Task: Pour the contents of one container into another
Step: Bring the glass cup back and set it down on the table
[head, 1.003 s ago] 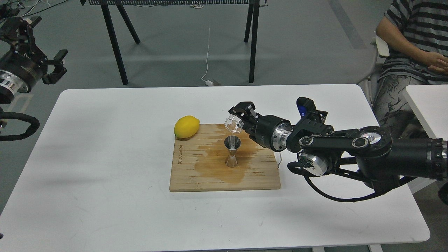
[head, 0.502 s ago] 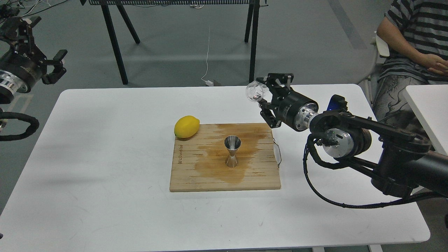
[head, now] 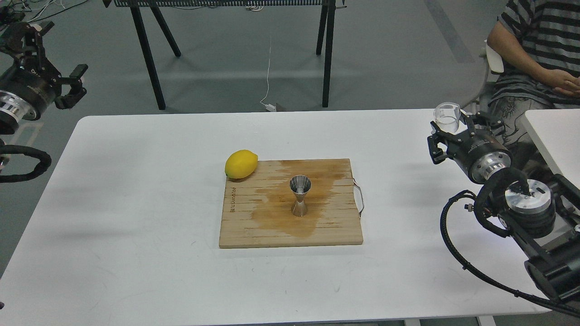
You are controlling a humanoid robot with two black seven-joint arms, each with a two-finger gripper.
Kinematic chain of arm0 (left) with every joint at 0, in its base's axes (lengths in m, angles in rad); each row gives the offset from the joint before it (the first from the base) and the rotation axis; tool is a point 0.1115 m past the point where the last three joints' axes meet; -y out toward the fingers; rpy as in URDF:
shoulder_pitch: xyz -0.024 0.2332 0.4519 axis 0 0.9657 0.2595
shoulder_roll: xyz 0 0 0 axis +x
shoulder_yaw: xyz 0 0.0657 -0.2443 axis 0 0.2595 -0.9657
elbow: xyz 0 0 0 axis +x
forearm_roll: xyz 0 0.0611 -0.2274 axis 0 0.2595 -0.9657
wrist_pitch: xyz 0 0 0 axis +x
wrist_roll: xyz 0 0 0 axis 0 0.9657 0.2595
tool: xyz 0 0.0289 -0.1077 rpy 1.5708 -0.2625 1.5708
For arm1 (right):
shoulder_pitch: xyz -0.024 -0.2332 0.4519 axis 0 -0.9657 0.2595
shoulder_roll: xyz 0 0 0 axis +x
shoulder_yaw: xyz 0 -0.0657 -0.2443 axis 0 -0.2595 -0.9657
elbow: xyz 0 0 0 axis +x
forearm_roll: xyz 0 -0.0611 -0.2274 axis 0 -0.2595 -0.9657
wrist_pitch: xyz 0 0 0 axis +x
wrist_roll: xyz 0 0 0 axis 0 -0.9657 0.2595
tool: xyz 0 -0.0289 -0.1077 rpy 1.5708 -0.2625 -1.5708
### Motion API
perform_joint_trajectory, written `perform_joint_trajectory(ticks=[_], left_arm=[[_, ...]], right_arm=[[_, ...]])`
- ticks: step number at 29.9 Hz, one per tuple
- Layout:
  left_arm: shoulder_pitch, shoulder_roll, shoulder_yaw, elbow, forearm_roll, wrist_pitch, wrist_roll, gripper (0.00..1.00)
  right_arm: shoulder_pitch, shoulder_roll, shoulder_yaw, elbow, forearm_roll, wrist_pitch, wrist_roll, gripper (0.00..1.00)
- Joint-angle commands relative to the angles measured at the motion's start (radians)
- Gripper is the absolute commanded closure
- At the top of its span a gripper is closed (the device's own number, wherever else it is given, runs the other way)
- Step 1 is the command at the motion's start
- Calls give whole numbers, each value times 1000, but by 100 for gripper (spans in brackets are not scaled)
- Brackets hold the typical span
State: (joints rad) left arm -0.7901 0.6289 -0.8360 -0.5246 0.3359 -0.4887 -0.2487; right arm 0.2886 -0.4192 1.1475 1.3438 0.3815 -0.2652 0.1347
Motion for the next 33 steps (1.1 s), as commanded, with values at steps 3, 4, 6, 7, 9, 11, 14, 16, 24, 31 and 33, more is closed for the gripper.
perform_joint_trajectory(ticks=[3, 4, 6, 7, 9, 11, 14, 16, 24, 31, 33], left_arm=[[0, -1, 0, 0, 0, 0, 0, 1], [0, -1, 0, 0, 0, 0, 0, 1], [0, -1, 0, 0, 0, 0, 2, 1], [0, -1, 0, 0, 0, 0, 2, 1], [0, -1, 0, 0, 0, 0, 2, 1], [-1, 0, 0, 0, 0, 0, 2, 1], [-1, 0, 0, 0, 0, 0, 2, 1], [-1, 0, 0, 0, 0, 0, 2, 1], [-1, 2, 0, 0, 0, 0, 2, 1], [-1, 0, 0, 0, 0, 0, 3, 1], [-1, 0, 0, 0, 0, 0, 3, 1]], right_arm=[[-77, 100, 147, -110, 0, 56, 0, 97], [-81, 120, 159, -133, 0, 84, 2, 97], [-81, 164, 172, -191, 2, 142, 2, 97], [-81, 183, 175, -225, 0, 173, 3, 97], [-83, 213, 179, -277, 0, 220, 3, 97], [-83, 240, 184, -308, 0, 262, 5, 97], [-83, 261, 186, -341, 2, 305, 8, 96], [-86, 276, 186, -357, 0, 336, 16, 96], [-83, 322, 189, -434, 0, 350, 42, 96], [-83, 352, 187, -451, 0, 339, 57, 94], [-83, 352, 179, -451, 0, 339, 57, 89]])
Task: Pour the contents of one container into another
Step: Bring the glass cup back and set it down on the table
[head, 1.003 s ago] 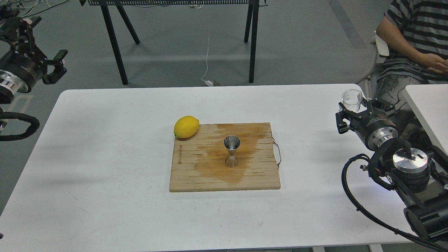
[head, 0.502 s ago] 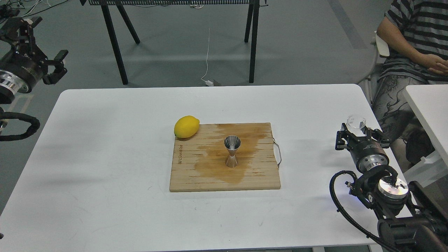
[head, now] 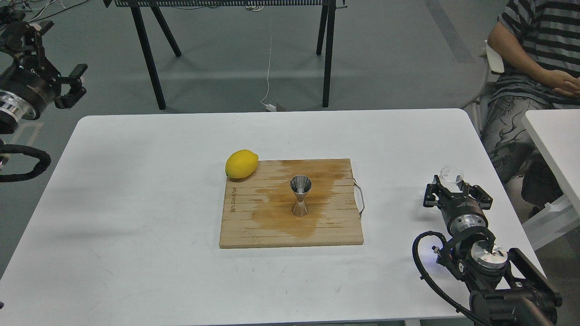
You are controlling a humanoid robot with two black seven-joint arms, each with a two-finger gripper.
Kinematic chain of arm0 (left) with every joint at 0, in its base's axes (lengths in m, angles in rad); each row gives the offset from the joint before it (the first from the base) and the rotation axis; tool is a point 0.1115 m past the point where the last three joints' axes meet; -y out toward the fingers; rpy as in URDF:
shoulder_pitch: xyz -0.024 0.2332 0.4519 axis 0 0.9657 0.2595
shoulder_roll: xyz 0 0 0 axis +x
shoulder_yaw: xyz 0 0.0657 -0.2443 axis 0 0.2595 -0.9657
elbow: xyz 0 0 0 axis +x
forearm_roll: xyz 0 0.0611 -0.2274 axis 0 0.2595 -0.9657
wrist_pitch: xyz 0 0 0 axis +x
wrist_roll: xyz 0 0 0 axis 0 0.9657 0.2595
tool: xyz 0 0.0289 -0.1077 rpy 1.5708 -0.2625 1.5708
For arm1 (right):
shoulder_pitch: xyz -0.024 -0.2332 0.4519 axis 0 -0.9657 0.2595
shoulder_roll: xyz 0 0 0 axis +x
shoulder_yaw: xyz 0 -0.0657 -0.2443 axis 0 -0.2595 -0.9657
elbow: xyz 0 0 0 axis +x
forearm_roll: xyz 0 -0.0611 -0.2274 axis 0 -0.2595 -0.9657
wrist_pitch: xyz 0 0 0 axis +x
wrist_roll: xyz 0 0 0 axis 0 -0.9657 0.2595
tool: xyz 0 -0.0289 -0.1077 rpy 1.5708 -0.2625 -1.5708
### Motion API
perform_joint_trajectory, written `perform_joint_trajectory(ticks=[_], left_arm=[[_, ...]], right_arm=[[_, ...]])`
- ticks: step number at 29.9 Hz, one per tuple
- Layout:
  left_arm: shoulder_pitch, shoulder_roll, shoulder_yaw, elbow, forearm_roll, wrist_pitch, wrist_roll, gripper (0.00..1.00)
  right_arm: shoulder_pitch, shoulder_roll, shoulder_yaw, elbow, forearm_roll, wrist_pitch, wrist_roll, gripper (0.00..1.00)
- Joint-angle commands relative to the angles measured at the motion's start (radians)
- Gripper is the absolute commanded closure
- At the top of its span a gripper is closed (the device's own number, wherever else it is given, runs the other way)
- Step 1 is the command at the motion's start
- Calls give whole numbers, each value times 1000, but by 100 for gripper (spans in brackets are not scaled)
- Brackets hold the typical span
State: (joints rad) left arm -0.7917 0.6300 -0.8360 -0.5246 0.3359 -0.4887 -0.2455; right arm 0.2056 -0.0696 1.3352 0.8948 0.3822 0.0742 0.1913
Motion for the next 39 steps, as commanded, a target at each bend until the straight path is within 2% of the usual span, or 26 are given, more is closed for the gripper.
perform_joint_trajectory(ticks=[1, 3, 17, 18, 20, 31, 36, 39], left_arm=[[0, -1, 0, 0, 0, 0, 0, 1], [0, -1, 0, 0, 0, 0, 0, 1], [0, -1, 0, 0, 0, 0, 0, 1], [0, -1, 0, 0, 0, 0, 0, 1], [0, -1, 0, 0, 0, 0, 2, 1], [-1, 0, -2, -2, 0, 0, 2, 1], [-1, 0, -2, -2, 0, 0, 2, 1], [-1, 0, -2, -2, 0, 0, -1, 1]], right_arm=[[0, 2, -13, -2, 0, -1, -1, 85], [-2, 2, -19, -4, 0, -8, -1, 76], [5, 17, -24, -51, 0, -27, -6, 52], [5, 17, -24, -51, 0, -27, -6, 41], [5, 22, -24, -47, 1, -25, -7, 3], [-3, 30, -27, -4, 0, -25, -7, 1], [-69, 13, -21, 105, 0, -27, -7, 1], [-115, -54, -13, 196, 0, -27, -6, 1]])
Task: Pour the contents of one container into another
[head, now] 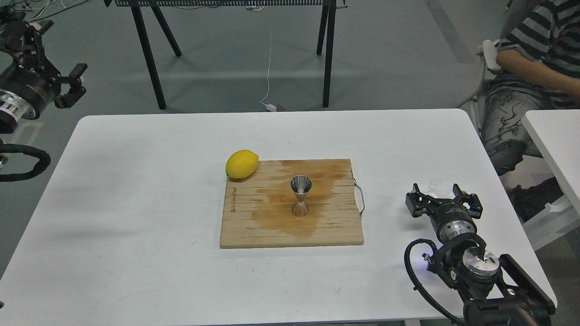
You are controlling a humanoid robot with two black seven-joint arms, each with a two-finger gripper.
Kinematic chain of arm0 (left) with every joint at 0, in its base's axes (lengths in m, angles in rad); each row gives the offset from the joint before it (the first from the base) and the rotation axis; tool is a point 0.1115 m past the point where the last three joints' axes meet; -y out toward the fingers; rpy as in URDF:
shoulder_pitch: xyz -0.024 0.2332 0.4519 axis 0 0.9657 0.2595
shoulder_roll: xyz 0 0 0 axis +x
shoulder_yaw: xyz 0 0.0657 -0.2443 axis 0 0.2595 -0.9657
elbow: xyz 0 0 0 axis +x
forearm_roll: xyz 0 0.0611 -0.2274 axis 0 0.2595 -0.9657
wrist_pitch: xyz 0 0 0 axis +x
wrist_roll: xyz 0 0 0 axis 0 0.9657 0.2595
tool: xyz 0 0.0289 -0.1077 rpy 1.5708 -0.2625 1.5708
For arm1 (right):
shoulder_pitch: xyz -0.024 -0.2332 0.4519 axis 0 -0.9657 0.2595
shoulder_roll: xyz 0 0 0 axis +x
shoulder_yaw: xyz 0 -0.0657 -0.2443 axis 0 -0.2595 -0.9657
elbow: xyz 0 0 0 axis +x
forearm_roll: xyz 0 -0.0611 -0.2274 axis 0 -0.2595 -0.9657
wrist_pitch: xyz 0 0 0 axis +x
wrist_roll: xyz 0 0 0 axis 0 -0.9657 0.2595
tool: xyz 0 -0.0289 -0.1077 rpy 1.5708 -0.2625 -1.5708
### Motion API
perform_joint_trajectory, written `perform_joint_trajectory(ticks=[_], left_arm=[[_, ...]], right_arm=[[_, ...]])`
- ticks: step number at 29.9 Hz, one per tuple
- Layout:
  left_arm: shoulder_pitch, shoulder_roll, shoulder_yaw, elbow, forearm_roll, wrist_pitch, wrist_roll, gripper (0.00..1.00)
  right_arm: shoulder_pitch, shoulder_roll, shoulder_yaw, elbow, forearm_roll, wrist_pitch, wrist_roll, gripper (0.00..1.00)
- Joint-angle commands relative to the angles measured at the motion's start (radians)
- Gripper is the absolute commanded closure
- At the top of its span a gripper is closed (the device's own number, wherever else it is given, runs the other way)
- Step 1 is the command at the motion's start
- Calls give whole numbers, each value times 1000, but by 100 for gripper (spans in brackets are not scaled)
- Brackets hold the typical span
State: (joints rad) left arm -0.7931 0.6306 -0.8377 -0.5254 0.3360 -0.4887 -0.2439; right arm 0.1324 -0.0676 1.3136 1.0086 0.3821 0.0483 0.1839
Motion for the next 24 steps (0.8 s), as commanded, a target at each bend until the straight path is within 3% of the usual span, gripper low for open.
perform_joint_trajectory(ticks=[1, 8, 16, 24], left_arm=[[0, 0, 0, -1, 0, 0, -3, 1], [0, 0, 0, 1, 0, 0, -5, 1], [6, -9, 5, 18, 0, 0, 0, 1], [17, -46, 8, 54, -101, 0, -3, 1]], right_arm=[[-51, -79, 10, 112, 0, -2, 2, 1], [28, -222, 13, 240, -8, -70, 2, 1], [321, -365, -223, 154, -123, -71, 0, 1], [395, -408, -376, 137, -396, 65, -3, 1]])
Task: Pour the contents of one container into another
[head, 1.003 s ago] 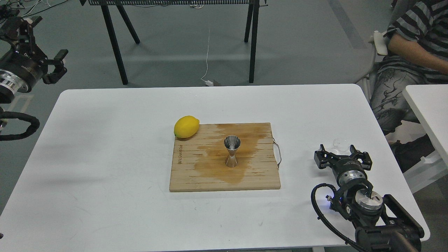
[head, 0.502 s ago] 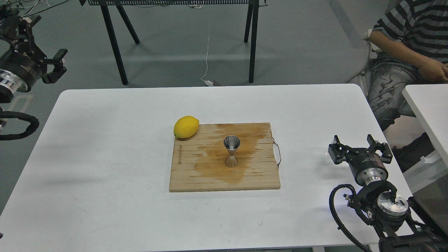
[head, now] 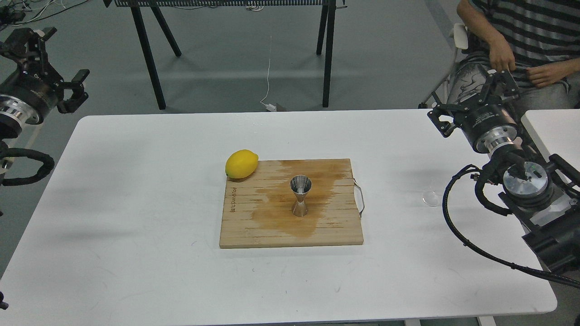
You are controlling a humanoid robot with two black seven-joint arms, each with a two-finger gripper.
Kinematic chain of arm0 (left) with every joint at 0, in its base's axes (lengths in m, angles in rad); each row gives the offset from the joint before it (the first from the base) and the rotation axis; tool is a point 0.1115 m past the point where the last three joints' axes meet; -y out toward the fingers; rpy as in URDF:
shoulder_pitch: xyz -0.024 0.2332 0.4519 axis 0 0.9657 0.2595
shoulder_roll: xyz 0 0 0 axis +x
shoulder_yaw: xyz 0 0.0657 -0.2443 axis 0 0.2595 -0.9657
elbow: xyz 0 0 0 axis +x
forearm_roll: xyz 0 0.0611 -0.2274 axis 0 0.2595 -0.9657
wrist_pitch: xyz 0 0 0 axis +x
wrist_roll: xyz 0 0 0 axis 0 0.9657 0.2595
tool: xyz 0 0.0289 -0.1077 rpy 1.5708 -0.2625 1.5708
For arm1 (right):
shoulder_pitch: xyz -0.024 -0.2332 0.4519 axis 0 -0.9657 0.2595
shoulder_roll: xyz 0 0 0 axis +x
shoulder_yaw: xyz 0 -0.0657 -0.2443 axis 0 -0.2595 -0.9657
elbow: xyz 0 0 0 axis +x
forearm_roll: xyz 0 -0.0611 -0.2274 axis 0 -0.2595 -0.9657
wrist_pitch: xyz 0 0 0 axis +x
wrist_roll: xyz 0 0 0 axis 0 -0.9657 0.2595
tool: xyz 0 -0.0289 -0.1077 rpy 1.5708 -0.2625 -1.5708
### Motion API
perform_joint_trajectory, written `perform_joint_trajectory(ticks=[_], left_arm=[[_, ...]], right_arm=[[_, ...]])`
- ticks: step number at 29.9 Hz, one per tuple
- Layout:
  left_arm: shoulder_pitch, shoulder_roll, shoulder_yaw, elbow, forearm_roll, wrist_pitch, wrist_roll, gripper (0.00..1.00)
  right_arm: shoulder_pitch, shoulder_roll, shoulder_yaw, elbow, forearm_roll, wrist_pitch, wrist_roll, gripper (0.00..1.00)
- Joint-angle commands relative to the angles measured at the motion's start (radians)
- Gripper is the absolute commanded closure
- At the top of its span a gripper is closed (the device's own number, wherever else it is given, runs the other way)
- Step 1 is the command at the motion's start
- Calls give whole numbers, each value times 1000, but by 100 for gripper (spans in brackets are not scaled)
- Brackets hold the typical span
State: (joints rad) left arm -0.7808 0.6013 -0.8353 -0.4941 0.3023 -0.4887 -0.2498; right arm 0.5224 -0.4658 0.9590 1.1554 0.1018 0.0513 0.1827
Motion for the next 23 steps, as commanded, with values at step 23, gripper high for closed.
perform_joint_trajectory(ticks=[23], left_arm=[[-5, -87, 7, 123, -101, 0, -3, 0]], right_arm=[[59, -10, -9, -281, -160, 217, 9, 1]])
